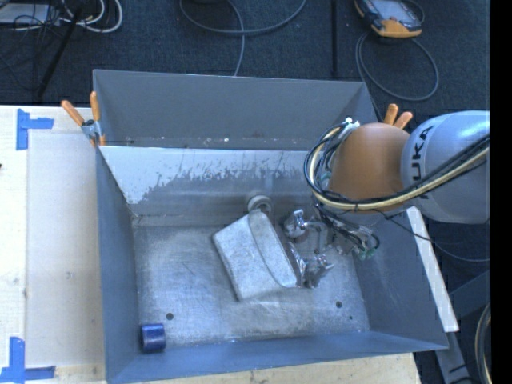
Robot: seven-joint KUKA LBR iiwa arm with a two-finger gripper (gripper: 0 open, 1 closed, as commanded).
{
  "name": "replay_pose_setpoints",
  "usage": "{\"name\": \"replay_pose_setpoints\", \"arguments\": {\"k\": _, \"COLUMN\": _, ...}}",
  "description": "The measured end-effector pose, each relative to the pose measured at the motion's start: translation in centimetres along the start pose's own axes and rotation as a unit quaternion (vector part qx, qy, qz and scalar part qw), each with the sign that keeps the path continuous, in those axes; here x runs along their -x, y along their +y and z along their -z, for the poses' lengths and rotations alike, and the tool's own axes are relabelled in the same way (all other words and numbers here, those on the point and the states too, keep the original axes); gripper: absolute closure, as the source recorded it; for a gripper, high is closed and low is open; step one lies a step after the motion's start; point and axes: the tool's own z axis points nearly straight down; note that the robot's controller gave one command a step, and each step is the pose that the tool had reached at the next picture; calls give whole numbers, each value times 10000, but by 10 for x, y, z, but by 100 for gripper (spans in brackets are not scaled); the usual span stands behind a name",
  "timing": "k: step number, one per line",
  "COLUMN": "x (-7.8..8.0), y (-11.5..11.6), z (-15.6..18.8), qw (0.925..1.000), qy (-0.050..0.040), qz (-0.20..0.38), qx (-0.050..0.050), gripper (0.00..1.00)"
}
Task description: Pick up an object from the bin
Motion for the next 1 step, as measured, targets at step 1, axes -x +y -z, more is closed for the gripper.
{"name": "replay_pose_setpoints", "arguments": {"k": 1, "x": 0, "y": -1, "z": 1, "qw": 10000, "qy": 14, "qz": -6, "qx": -4, "gripper": 100}}
